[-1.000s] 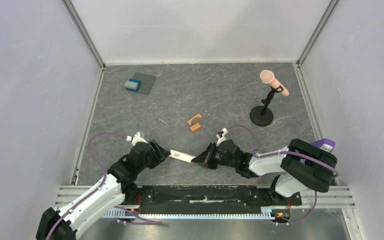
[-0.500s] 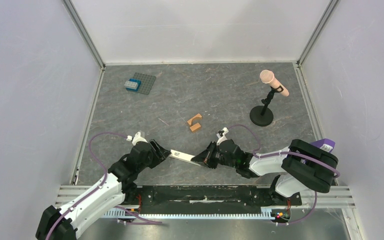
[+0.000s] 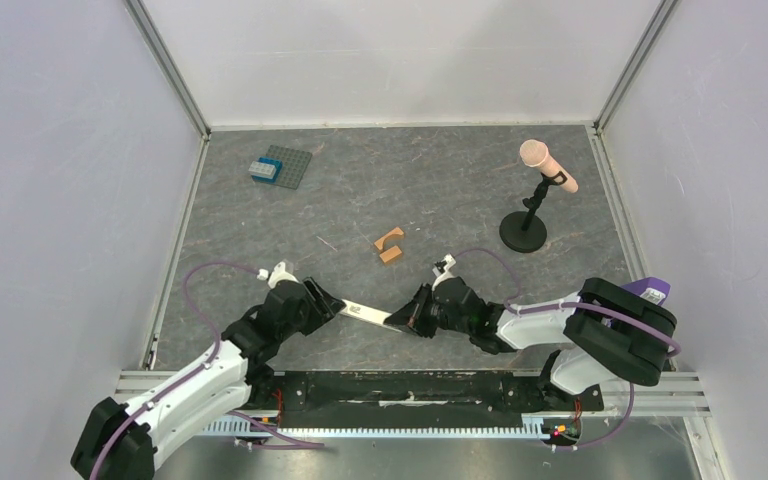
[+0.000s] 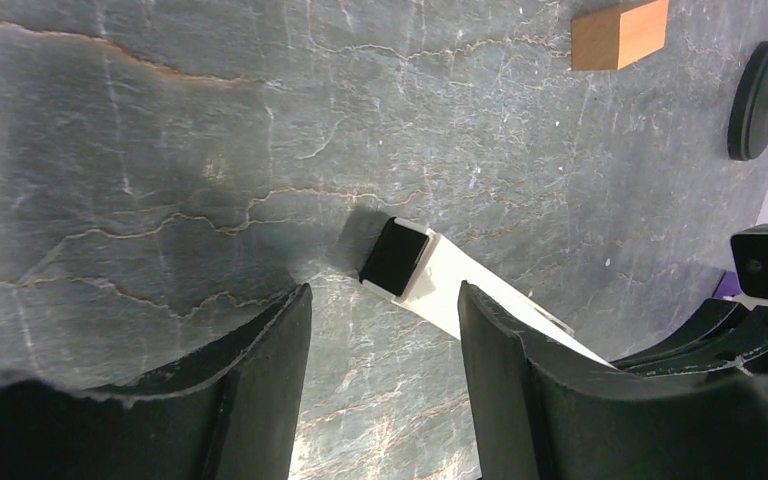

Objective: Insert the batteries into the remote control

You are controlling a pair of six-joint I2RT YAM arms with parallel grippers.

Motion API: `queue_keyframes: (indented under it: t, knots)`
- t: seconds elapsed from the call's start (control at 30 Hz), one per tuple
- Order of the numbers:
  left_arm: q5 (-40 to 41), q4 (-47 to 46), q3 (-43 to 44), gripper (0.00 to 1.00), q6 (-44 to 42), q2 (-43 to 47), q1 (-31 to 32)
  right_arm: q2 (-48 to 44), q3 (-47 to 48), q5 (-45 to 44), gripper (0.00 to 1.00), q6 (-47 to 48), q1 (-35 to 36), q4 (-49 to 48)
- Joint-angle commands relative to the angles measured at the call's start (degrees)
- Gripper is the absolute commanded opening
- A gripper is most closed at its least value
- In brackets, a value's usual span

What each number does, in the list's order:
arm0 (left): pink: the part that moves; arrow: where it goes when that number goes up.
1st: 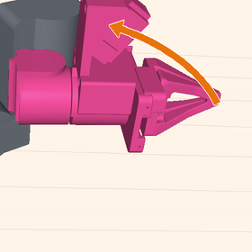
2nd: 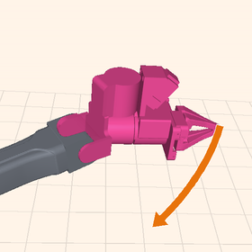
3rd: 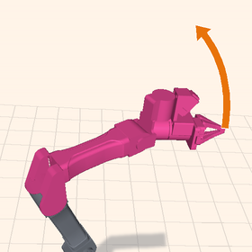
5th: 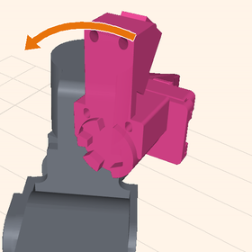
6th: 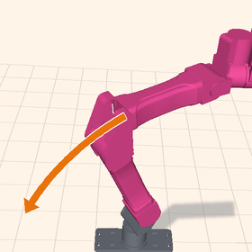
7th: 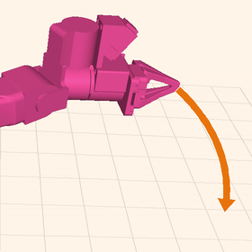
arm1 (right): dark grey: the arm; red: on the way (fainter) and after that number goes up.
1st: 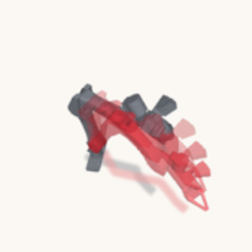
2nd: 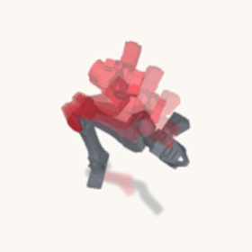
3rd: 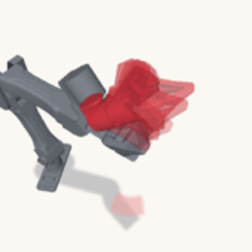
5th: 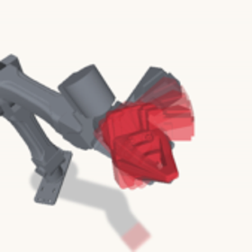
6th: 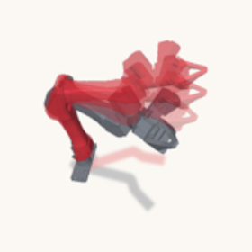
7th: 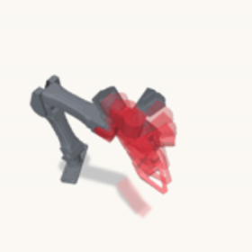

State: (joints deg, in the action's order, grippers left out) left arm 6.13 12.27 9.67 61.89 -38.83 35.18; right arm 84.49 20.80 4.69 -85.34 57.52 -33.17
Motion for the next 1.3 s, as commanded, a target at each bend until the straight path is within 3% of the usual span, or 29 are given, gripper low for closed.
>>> queue_keyframes:
  t: [0.0,0.4,0.73,0.77,0.8,1.0,1.27]
  knots:
    - [-1.0,-5.0,-0.3,0.62,-0.5,-2.1,0.0,2.0,1.7,-1.7,0.0,2.3,-0.2,8.6]
    - [-2.6,-6.7,-1.5,0.6,-2.9,-7.4,0.1,1.8,3.2,-2.5,0.0,3.5,-0.6,13.1]
    - [-5.5,-8.6,-5.6,0.63,-6.2,-1.8,0.1,2.4,2.9,-2.5,0.0,2.8,-0.7,13.7]
    - [-5.5,-8.6,-6.1,0.64,-6.3,-1.0,0.1,-8.5,2.8,-2.5,0.0,2.6,-0.8,13.9]
    - [-5.5,-8.7,-6.6,0.65,-6.3,-0.1,0.1,2.4,2.8,-2.4,0.0,2.6,-0.9,13.9]
    - [-5.9,-9.1,-7.4,0.62,-6.7,0.9,0.1,3.0,2.8,-2.0,0.0,2.2,-1.0,13.9]
    - [-5.9,-9.0,-5.2,0.58,-7.1,-5.6,0.1,2.8,3.0,-1.6,0.0,2.6,-1.0,14.6]
